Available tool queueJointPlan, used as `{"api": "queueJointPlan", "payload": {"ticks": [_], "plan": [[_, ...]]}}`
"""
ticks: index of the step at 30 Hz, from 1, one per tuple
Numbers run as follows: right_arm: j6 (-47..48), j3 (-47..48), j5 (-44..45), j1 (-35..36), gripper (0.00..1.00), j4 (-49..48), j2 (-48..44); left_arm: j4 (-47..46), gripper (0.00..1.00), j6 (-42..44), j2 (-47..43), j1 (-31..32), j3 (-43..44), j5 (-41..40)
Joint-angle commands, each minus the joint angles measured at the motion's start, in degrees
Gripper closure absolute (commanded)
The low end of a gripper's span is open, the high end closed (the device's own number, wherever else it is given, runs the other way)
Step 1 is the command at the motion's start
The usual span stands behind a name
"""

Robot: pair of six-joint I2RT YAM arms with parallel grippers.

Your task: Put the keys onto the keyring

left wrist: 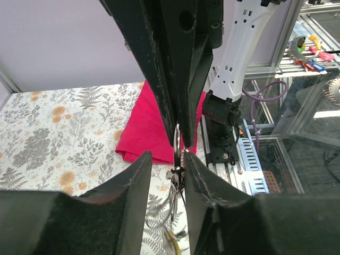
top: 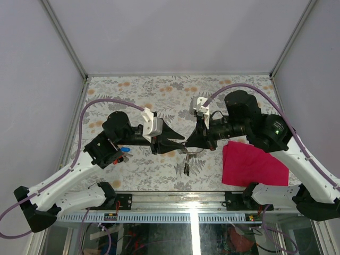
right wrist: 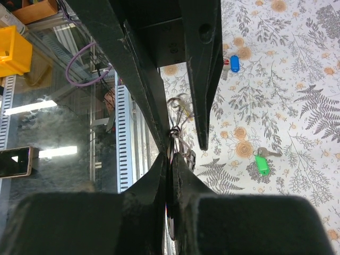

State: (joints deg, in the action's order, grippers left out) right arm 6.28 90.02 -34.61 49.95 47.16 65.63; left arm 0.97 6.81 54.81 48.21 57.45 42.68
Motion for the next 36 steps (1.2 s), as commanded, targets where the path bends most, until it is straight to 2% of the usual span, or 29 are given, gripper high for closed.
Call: {"api": "queueJointPlan", "payload": {"ticks": [1, 4, 6, 7, 10, 12, 15, 19, 27, 36], "plan": [[0.5, 0.1, -3.5, 0.0, 1.0, -4.1, -1.2, 0.1, 0.74, 1.2, 0.7, 0.3, 2.4, -0.6], [0.6, -0.4, -3.4, -0.1, 1.0, -4.2, -1.1, 0.2, 0.85, 1.1, 0.9, 0.3, 2.8, -0.7], [0.5, -0.5, -3.1, -0.1, 0.99, -4.5, -1.2, 0.4, 0.98, 1.0, 0.9, 0.2, 3.0, -1.5], [0.5, -0.6, -2.8, -0.1, 0.97, -4.6, -1.4, 0.7, 1.0, 0.9, 0.8, 0.2, 3.1, -2.1], [0.1, -1.0, -1.6, -0.1, 0.88, -5.5, -2.5, 0.9, 1.0, 0.0, 0.4, 0.3, 3.1, -4.6], [-0.4, -2.0, -0.2, -0.1, 0.73, -6.8, -3.6, 0.8, 1.0, -1.3, -0.1, 0.2, 2.9, -6.1], [-1.9, -5.1, 2.7, -0.1, 0.6, -11.0, -6.5, -1.9, 1.0, -4.3, -1.9, 0.2, 1.1, -7.5], [-5.7, -12.9, 6.7, -0.1, 0.5, -21.5, -12.9, -9.8, 1.0, -9.5, -5.8, 0.2, -3.0, -10.2], [-16.3, -33.3, 10.9, 0.0, 0.47, -51.3, -25.3, -21.1, 1.0, -18.8, -11.8, 0.3, -8.4, -15.1], [-20.4, -37.7, 9.3, 0.0, 0.51, -60.0, -24.1, -25.1, 1.0, -21.7, -13.4, 0.3, -9.6, -15.6]]}}
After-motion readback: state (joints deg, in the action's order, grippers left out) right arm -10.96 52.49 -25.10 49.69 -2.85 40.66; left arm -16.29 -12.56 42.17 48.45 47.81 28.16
